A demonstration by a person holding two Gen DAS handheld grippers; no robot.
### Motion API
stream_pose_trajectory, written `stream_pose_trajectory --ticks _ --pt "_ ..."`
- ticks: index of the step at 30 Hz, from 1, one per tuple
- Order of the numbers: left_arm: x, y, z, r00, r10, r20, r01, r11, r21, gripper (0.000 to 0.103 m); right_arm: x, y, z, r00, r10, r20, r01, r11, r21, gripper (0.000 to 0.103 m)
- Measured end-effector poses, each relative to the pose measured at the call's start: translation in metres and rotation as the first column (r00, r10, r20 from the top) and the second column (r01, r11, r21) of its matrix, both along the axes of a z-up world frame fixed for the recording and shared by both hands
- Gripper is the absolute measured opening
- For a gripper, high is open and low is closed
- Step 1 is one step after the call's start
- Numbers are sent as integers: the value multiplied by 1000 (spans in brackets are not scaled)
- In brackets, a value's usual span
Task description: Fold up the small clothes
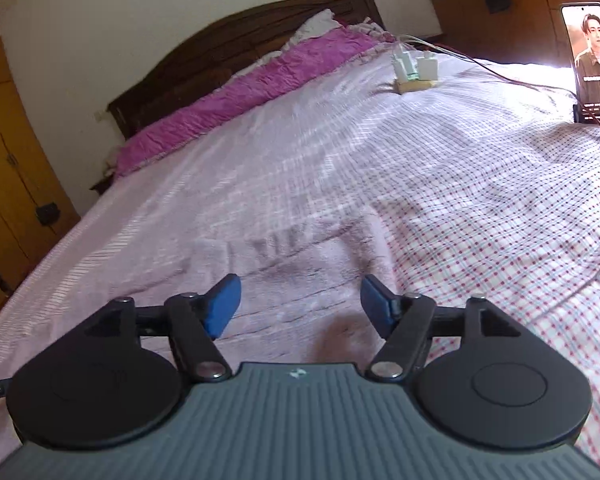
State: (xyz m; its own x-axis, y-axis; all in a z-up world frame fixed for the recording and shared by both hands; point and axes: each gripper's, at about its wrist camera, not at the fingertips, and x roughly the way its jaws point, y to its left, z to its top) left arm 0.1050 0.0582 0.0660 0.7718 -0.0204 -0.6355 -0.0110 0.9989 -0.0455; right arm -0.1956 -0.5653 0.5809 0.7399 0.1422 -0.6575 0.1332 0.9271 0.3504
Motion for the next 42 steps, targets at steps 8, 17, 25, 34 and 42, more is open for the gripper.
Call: stream_pose_trajectory --ticks 8,17,25,34,42 --pt "-20 36 22 995 78 56 -78 997 -2 43 -29 18 25 998 54 10 -55 995 87 78" --pt "-29 98 25 971 228 67 -229 973 14 43 -52 43 32 992 124 -9 -122 987 104 80" --pt "-18 178 23 924 380 44 -382 923 46 43 -62 51 25 993 106 -54 -100 989 110 81" --pt "-14 274 12 854 518 38 -520 850 89 65 -65 61 23 989 115 -87 -107 990 95 81" --pt "8 328 -9 859 510 -38 -503 857 113 70 -66 76 26 986 137 -97 -131 989 72 81"
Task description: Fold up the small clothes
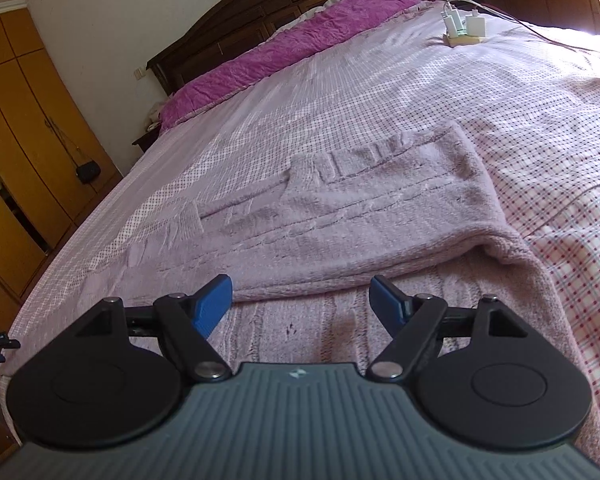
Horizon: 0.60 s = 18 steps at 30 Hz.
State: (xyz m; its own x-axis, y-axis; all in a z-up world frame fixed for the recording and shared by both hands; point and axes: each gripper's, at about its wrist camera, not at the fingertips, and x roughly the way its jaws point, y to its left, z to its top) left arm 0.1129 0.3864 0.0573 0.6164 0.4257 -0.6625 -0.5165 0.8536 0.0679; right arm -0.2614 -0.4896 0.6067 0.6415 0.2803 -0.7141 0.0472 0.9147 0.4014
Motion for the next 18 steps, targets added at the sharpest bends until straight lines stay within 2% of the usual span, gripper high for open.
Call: stream_pose_trajectory --ticks 6,10,11,12,13,14,18 --pt "12 9 -12 999 -54 7 54 997 -48 73 1 8 0 1000 11 -5 -11 1000 -14 81" --pt "18 4 -17 996 -90 -17 90 996 -13 72 2 10 0 1000 11 -3 -11 1000 -18 81" --pt "18 2 -18 994 -105 -14 105 994 -15 58 2 11 0 1000 11 -3 -11 1000 -17 81" --pt "17 1 -17 992 -128 -3 128 991 -35 38 2 11 0 1000 11 -3 -11 1000 -16 81" --pt "16 -2 -15 989 -148 3 148 988 -49 28 2 11 0 1000 11 -3 -11 1000 -15 81" --pt "15 -5 -14 987 -163 2 162 985 -54 12 2 11 0 1000 12 -2 -12 1000 -14 81" --pt "7 -17 -7 985 -172 18 173 983 -63 9 1 10 1 1000 15 7 -15 1000 -18 81"
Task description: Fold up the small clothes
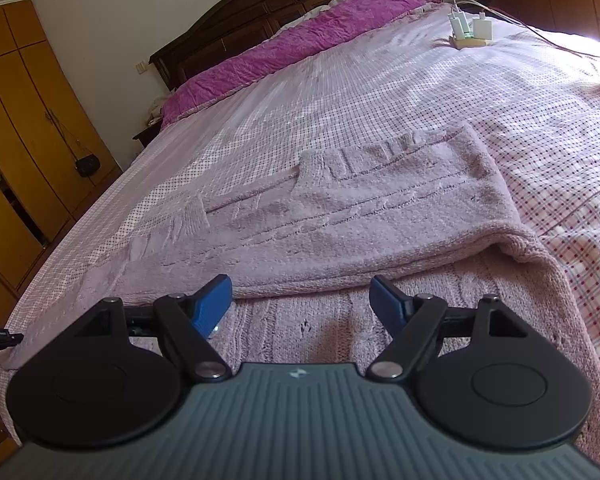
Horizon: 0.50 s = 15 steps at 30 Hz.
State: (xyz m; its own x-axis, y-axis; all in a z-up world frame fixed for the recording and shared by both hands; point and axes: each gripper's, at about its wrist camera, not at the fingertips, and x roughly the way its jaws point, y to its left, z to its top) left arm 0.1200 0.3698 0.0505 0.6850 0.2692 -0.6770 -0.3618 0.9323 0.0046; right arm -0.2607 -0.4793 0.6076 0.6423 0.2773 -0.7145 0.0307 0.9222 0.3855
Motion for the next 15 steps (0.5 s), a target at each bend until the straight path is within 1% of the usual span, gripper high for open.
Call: stream_pose_trajectory --ticks 3,7,13,15 --pt "-13 -6 12 999 -5 50 7 999 -50 8 -1 -2 2 1000 0 12 0 1000 -4 81" --pt "-28 -22 30 992 -39 116 52 993 -108 8 -1 -4 2 1000 -6 15 6 1000 8 81" --pt "-39 -55 62 971 -82 226 131 968 -213 7 -3 -5 3 1000 -1 26 1 1000 11 81" --pt "-39 -69 73 962 -90 259 153 960 -233 7 -5 -6 4 999 -1 36 1 1000 7 81"
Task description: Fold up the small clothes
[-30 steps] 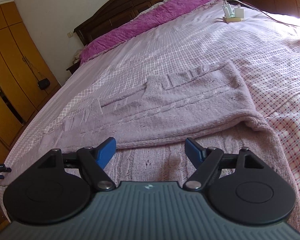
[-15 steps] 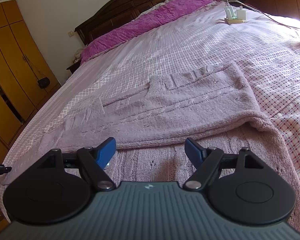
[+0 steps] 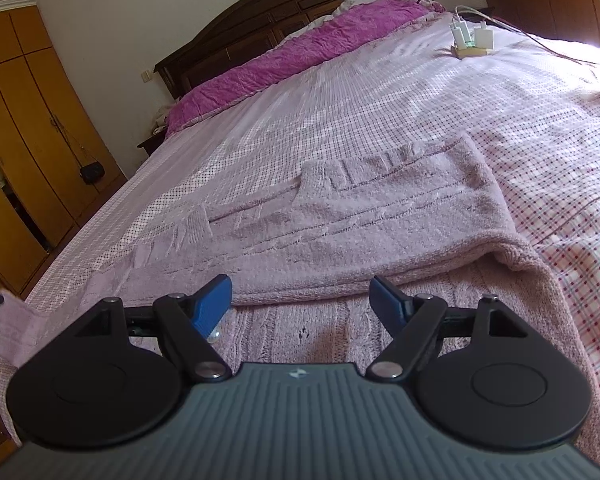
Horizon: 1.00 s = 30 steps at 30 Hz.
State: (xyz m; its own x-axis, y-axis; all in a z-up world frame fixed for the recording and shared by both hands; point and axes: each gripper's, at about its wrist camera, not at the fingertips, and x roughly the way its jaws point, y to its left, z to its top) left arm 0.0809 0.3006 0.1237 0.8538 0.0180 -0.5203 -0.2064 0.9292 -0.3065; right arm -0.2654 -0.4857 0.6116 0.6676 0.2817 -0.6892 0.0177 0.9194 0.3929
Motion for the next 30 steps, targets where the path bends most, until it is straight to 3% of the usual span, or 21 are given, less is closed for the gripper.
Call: stream_pose_trajectory --ticks 8,12,15,23,30 --pt "17 -73 37 987 -101 123 109 992 -62 2 -5 -10 4 1000 -18 19 18 1000 16 81" --pt "30 -118 51 969 -182 165 189 982 -29 2 -10 -18 6 999 -39 28 38 999 22 81" --pt "40 -150 52 963 -242 118 243 970 7 2 -13 -26 8 998 -53 32 52 998 34 81" --pt "47 -194 19 962 -253 -100 268 943 198 5 -18 -36 3 998 -68 10 67 995 68 82" --pt "33 -181 -11 956 -210 -205 248 951 182 6 -10 -21 1 1000 -8 -7 9 995 96 83"
